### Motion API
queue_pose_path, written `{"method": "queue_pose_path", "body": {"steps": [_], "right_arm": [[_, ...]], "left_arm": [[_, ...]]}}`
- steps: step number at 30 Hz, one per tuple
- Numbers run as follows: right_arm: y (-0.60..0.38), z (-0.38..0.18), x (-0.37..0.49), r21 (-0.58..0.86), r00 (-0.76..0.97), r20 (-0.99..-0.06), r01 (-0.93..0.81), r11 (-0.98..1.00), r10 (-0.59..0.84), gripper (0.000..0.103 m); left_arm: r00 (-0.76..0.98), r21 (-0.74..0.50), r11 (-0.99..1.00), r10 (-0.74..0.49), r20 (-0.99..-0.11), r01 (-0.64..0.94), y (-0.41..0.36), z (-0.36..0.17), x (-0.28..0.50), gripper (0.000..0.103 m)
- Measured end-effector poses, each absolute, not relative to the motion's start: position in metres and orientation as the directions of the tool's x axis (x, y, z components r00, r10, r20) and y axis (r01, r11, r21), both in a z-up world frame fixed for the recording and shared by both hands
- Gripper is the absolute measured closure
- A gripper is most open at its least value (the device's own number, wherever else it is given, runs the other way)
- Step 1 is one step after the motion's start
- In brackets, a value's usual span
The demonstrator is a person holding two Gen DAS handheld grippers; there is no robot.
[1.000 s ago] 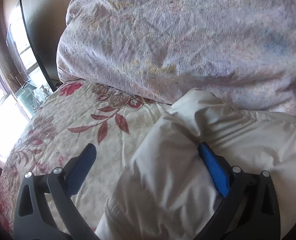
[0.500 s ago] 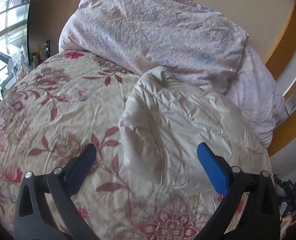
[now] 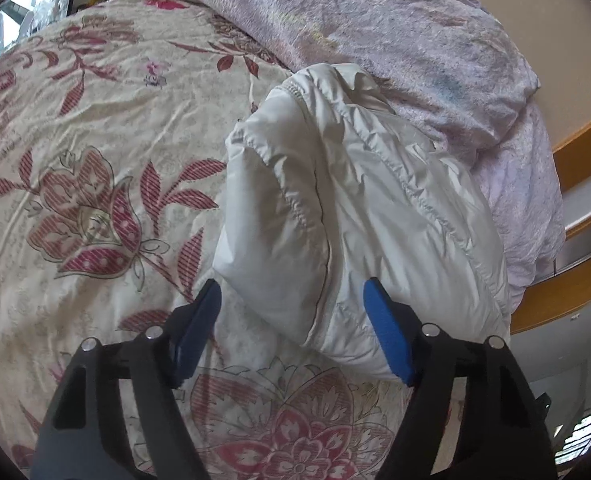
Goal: Fold large clothes
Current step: 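Grasp the folded jacket edge with the left gripper while the right gripper grasps it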
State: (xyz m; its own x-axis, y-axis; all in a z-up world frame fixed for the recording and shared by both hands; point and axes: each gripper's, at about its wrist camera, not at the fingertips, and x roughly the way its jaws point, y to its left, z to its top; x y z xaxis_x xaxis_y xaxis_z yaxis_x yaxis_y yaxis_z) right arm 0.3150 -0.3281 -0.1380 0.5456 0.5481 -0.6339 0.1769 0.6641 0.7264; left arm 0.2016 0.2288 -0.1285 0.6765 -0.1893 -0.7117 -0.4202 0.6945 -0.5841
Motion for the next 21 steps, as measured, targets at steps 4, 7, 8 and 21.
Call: {"method": "queue_pose_path", "body": {"steps": [4, 7, 8, 21], "right_arm": [[-0.329, -0.143, 0.319, 0.762, 0.574, -0.59, 0.161, 0.627, 0.568, 0.037], [-0.328, -0.147, 0.321, 0.777, 0.596, -0.566, 0.156, 0.609, 0.57, 0.048], [-0.327, -0.148, 0.321, 0.781, 0.602, -0.562, 0.159, 0.604, 0.567, 0.057], [-0.32, -0.115, 0.298, 0.789, 0.628, -0.506, 0.06, 0.612, 0.59, 0.083]], "left_arm": [[0.73, -0.686, 0.594, -0.227, -0.645, -0.421, 0.237, -0.14, 0.203, 0.044], [0.777, -0.769, 0.485, -0.25, -0.578, -0.416, 0.248, -0.151, 0.2, 0.054], [0.789, -0.793, 0.451, -0.26, -0.557, -0.41, 0.25, -0.155, 0.199, 0.057], [0.844, -0.816, 0.479, -0.243, -0.479, -0.325, 0.256, -0.118, 0.174, 0.084]]}}
